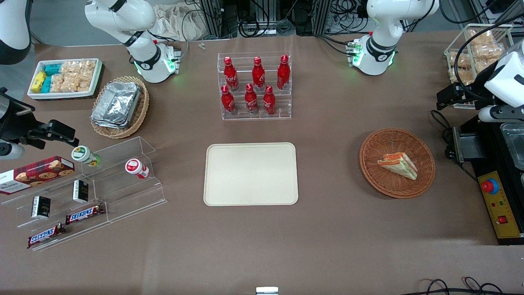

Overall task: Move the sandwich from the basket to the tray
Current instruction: 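Move the left gripper over the wrapped sandwich in the wicker basket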

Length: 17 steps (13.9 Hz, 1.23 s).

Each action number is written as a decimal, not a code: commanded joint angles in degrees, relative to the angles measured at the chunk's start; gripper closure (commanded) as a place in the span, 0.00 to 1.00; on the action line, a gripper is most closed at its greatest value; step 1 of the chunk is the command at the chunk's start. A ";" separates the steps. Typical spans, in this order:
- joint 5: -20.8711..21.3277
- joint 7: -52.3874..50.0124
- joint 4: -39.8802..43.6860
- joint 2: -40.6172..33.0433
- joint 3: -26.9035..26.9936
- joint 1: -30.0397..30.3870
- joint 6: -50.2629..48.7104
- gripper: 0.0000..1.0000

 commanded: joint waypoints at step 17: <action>0.16 -51.24 -24.78 9.28 0.93 -0.52 29.52 0.00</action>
